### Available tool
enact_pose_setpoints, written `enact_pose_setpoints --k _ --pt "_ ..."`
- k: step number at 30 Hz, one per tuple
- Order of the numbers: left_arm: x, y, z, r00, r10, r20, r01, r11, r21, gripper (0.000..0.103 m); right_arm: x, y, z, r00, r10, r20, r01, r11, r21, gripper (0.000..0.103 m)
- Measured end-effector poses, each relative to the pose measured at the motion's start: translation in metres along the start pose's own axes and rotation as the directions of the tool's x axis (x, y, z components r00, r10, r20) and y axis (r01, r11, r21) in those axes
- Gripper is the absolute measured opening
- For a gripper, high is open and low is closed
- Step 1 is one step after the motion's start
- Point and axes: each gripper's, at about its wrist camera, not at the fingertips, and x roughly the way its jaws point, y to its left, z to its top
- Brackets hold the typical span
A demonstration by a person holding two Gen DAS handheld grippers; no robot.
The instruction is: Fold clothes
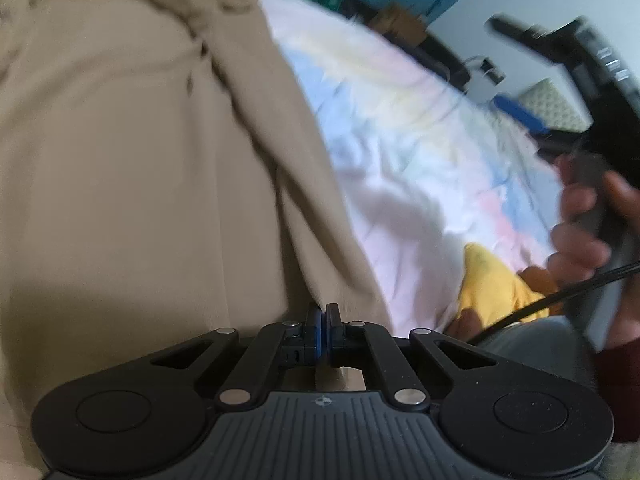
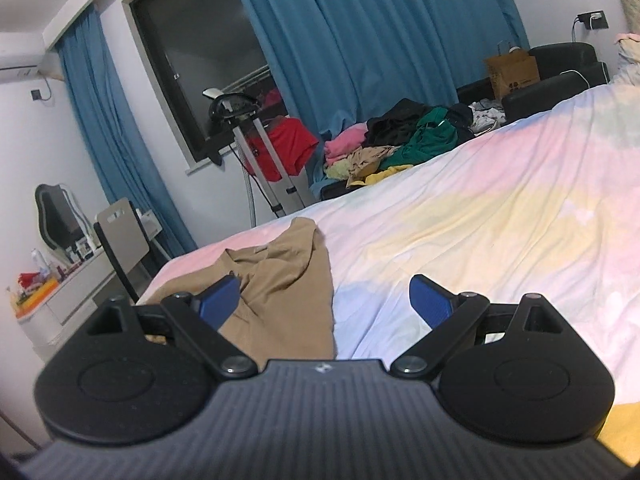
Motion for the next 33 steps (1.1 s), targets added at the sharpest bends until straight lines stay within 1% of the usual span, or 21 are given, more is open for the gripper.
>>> enact_pose_setpoints --k 4,7,9,12,14,17,18,19,20,21,22,23,24,25,26,28,30,32,33 --pt "-0.040 -0.011 0.004 0.994 -0.057 0.092 0.057 0.998 0.002 0.001 0.002 0.000 -0.001 1.000 -0.010 -0.014 0.010 1.000 0.004 0.093" --pt "-0.069 -0.013 -0.001 0.988 -0.045 0.148 0.045 0.999 -0.002 0.001 0.003 -0.002 -0.002 1.000 -0.006 -0.027 0.006 1.000 0.021 0.093" --pt "-0.079 -0.009 -0.007 0.986 -0.011 0.164 0.015 1.000 -0.026 0.001 0.003 -0.001 -0.004 0.999 -0.002 -0.034 0.003 1.000 0.026 0.093" --pt "-0.077 -0.002 -0.013 0.981 0.109 0.158 -0.108 0.994 -0.013 0.001 0.005 0.001 -0.006 0.999 -0.001 -0.044 0.002 1.000 0.017 0.093" --pt "-0.072 0.010 -0.015 0.978 0.164 0.131 -0.161 0.986 -0.028 0.002 0.006 0.004 -0.006 0.999 0.000 -0.050 0.000 1.000 0.004 0.093" --pt "-0.058 0.020 -0.014 0.965 0.242 0.101 -0.238 0.970 -0.045 0.003 0.004 0.010 -0.008 0.999 0.005 -0.050 -0.006 1.000 -0.026 0.093" --pt "-0.058 0.021 -0.012 0.962 0.254 0.098 -0.250 0.967 -0.052 0.006 0.002 0.012 -0.009 0.999 0.004 -0.047 -0.006 0.999 -0.038 0.093" --pt "-0.058 0.022 -0.009 0.960 0.261 0.098 -0.256 0.965 -0.060 0.014 0.001 0.014 -0.010 0.999 0.003 -0.043 -0.005 0.999 -0.051 0.093" --pt "-0.062 0.022 -0.008 0.958 0.265 0.110 -0.261 0.964 -0.055 0.017 -0.001 0.017 -0.010 0.999 0.005 -0.041 -0.008 0.998 -0.060 0.093" --pt "-0.068 0.022 -0.007 0.955 0.268 0.125 -0.265 0.963 -0.046 0.030 -0.002 0.019 -0.011 0.999 0.009 -0.039 -0.011 0.998 -0.067 0.093" --pt "-0.071 0.018 -0.005 0.949 0.280 0.144 -0.278 0.960 -0.035 0.046 -0.003 0.021 -0.011 0.999 0.014 -0.037 -0.017 0.997 -0.073 0.093" --pt "-0.074 0.014 -0.003 0.942 0.294 0.163 -0.294 0.956 -0.024 0.054 -0.004 0.024 -0.011 0.999 0.020 -0.035 -0.023 0.996 -0.081 0.093" --pt "-0.077 0.009 -0.001 0.934 0.307 0.182 -0.310 0.951 -0.014 0.065 -0.005 0.026 -0.011 0.999 0.026 -0.032 -0.029 0.996 -0.089 0.093" --pt "-0.081 0.004 0.002 0.926 0.320 0.202 -0.326 0.945 -0.004 0.071 -0.006 0.029 -0.011 0.999 0.031 -0.030 -0.034 0.995 -0.098 0.093" --pt "-0.084 -0.001 0.007 0.914 0.335 0.227 -0.347 0.938 0.014 0.073 -0.008 0.032 -0.012 0.999 0.038 -0.027 -0.041 0.994 -0.106 0.093" --pt "-0.090 -0.012 0.018 0.893 0.356 0.277 -0.381 0.924 0.040 0.083 -0.010 0.038 -0.013 0.998 0.053 -0.022 -0.056 0.991 -0.119 0.093" --pt "-0.097 -0.023 0.033 0.875 0.364 0.319 -0.405 0.912 0.067 0.084 -0.013 0.043 -0.014 0.998 0.067 -0.010 -0.068 0.989 -0.134 0.093" --pt "-0.102 -0.036 0.051 0.852 0.367 0.373 -0.433 0.895 0.109 0.089 -0.016 0.049 -0.015 0.997 0.078 0.004 -0.077 0.985 -0.153 0.093" --pt "-0.104 -0.043 0.059 0.840 0.365 0.401 -0.446 0.885 0.130 0.098 -0.017 0.051 -0.016 0.997 0.082 0.012 -0.079 0.983 -0.164 0.093"
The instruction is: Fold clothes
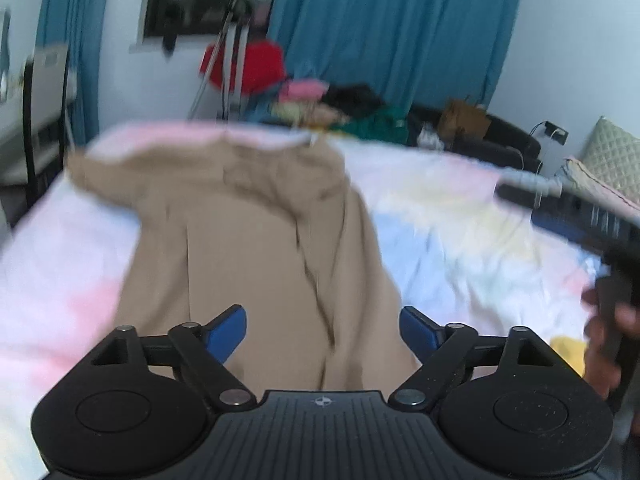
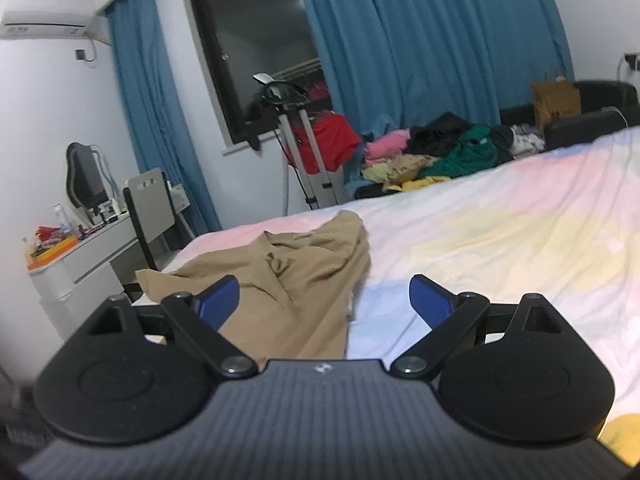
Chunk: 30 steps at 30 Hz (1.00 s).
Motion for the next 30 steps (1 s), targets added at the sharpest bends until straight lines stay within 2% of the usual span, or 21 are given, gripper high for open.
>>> enact_pose_setpoints --k 1,4,9,15,19,23,27,30 --pt "0.002 -0.002 0.006 0.999 -0.005 0.036 0.004 1.000 0.030 0.103 -0.001 0.002 0.000 1.000 0.001 0.007 -0.001 1.000 -0.009 0.093" --pt "0.012 -0.003 0.016 0.990 -0.029 0.136 0.016 0.995 0.098 0.103 -0.003 0.008 -0.001 1.000 0.001 0.023 -0.001 0.999 -0.034 0.093" --pt "0.029 0.020 0.005 0.991 0.022 0.129 -0.023 1.000 0.007 0.102 -0.003 0.015 -0.008 0.999 0.012 0.030 -0.010 0.997 -0.078 0.093" --pt "-0.001 0.072 0.002 0.985 0.075 0.153 -0.065 0.995 -0.069 0.102 0.019 0.041 -0.015 0.997 0.063 -0.040 -0.067 0.990 -0.124 0.093" --pt "-0.015 0.116 0.003 0.981 0.118 0.157 -0.093 0.983 -0.159 0.102 0.067 0.079 -0.008 0.980 0.142 -0.137 -0.165 0.971 -0.172 0.093" --pt "-0.031 0.158 -0.001 0.963 0.196 0.184 -0.153 0.963 -0.223 0.102 0.133 0.123 -0.003 0.945 0.223 -0.239 -0.270 0.945 -0.187 0.093" --pt "-0.046 0.192 -0.012 0.916 0.322 0.240 -0.235 0.915 -0.329 0.102 0.213 0.183 -0.007 0.920 0.269 -0.285 -0.340 0.909 -0.241 0.093" --pt "-0.043 0.211 -0.018 0.898 0.363 0.247 -0.255 0.889 -0.381 0.102 0.271 0.236 -0.018 0.898 0.306 -0.318 -0.395 0.878 -0.270 0.093"
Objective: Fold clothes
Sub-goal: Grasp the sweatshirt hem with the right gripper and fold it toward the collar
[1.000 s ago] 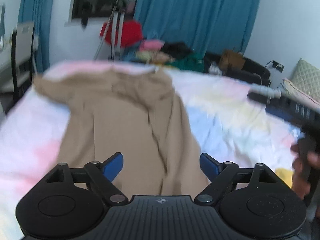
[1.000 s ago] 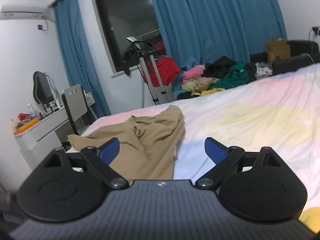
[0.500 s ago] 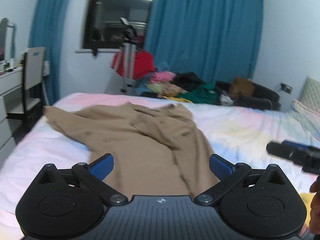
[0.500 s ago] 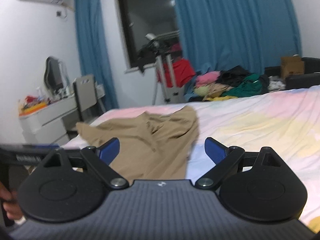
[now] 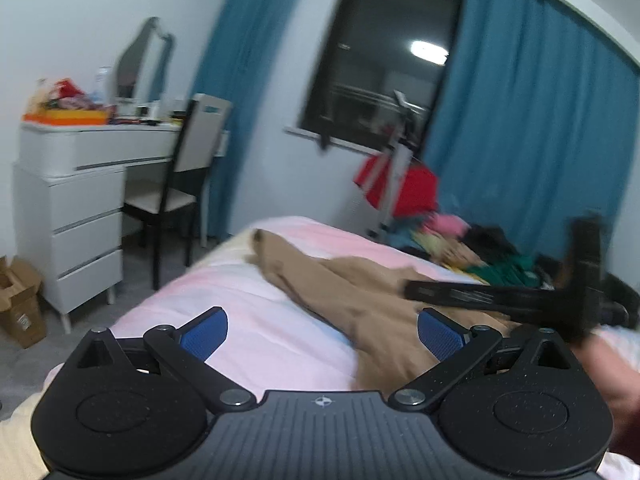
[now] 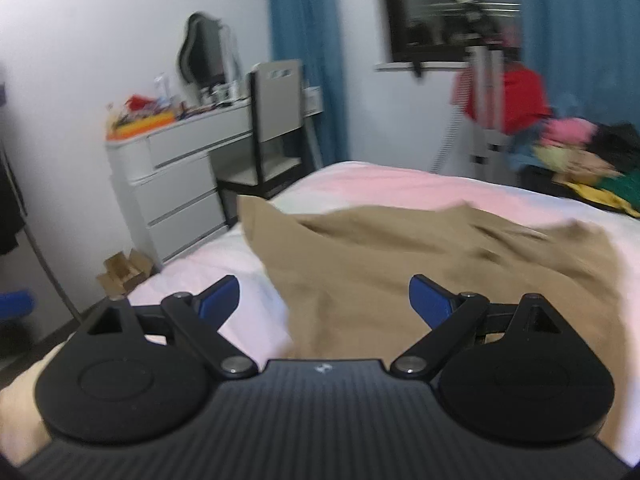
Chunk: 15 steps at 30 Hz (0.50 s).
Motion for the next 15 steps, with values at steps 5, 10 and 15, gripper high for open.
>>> enact_pose_setpoints --k 5,10,15 --pt "0.020 0.032 -0.007 0.996 0.086 0.027 -0.084 0.993 -0.079 0.099 0.114 0.045 0.029 0.998 0.061 -0.022 -0.062 0.996 -0.056 0.093" --pt "0.040 0.062 -0.013 0.983 0.185 0.018 -0.180 0.969 -0.167 0.099 0.197 0.063 0.043 0.998 -0.001 -0.064 -0.004 0.997 -0.073 0.076" --pt "0.056 0.058 -0.017 0.979 0.203 -0.010 -0.202 0.967 -0.156 0.099 0.224 0.060 0.041 0.991 -0.038 -0.131 0.024 0.994 -0.107 0.012"
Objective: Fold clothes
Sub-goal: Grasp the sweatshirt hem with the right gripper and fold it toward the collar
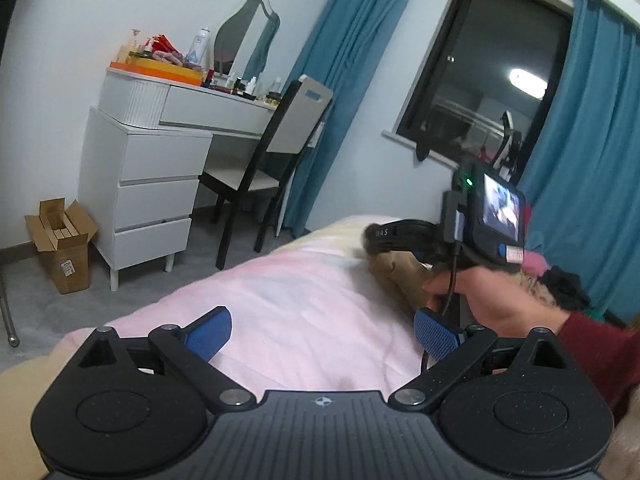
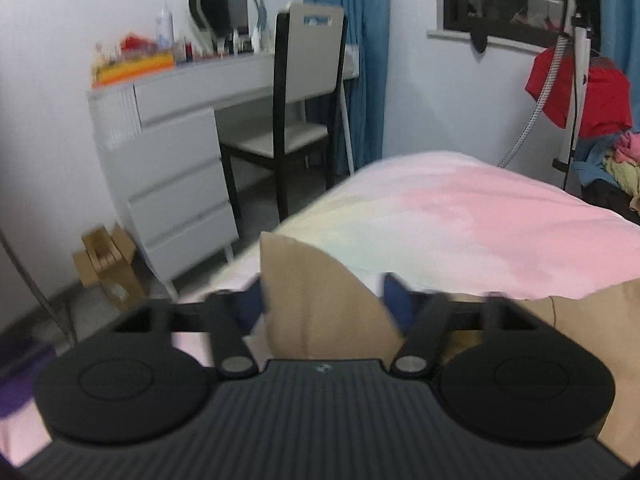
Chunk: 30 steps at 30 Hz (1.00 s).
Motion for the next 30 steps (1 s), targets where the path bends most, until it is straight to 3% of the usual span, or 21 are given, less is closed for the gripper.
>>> enact_pose_setpoints --k 3,9,13,16,18,20,24,26,27,28,30 --pt "-0.003 -0.015 -0.003 1.000 -0.021 0.015 0.020 0.999 0.042 0.099 -0.016 -0.013 0.005 1.000 -0.013 0.002 0.013 1.000 0.027 0.008" --pt "-0.021 -0.049 -0.015 0.992 -0.125 0.012 0.122 0.985 0.124 0.099 -0.109 -0.068 0.022 0.975 -0.058 0.214 0.037 0.994 0.102 0.008" --pt "-0.040 -0.072 -0.025 0.978 -0.208 0.024 0.201 0.966 0.163 0.099 -0.181 -0.129 0.013 0.932 -0.162 0.324 0.094 0.972 0.215 0.008" --pt "-0.050 -0.090 -0.031 0.962 -0.269 0.038 0.257 0.946 0.198 0.099 -0.223 -0.179 -0.009 0.891 -0.269 0.364 0.148 0.933 0.327 0.008" --pt "-0.055 -0.100 -0.036 0.954 -0.297 0.049 0.279 0.934 0.222 0.099 -0.243 -0.217 -0.034 0.867 -0.348 0.357 0.184 0.889 0.420 0.008" --pt "-0.055 -0.109 -0.041 0.948 -0.315 0.044 0.296 0.925 0.238 0.099 -0.249 -0.252 -0.063 0.862 -0.398 0.313 0.207 0.841 0.501 0.008" --pt "-0.045 -0.124 -0.053 0.946 -0.323 0.003 0.311 0.913 0.263 0.099 -0.236 -0.306 -0.125 0.892 -0.420 0.171 0.243 0.761 0.602 0.010" --pt "-0.037 -0.131 -0.058 0.949 -0.314 -0.023 0.308 0.911 0.274 0.099 -0.229 -0.326 -0.149 0.909 -0.396 0.126 0.222 0.718 0.660 0.016" --pt "-0.034 -0.133 -0.060 0.949 -0.312 -0.033 0.309 0.910 0.276 0.099 -0.225 -0.333 -0.157 0.917 -0.384 0.110 0.209 0.695 0.688 0.026" --pt "-0.031 -0.136 -0.062 0.950 -0.310 -0.042 0.310 0.910 0.277 0.099 -0.223 -0.336 -0.163 0.921 -0.376 0.105 0.202 0.688 0.697 0.054" --pt "-0.025 -0.140 -0.065 0.951 -0.303 -0.057 0.307 0.909 0.281 0.099 -0.226 -0.333 -0.170 0.918 -0.379 0.120 0.197 0.695 0.692 0.091"
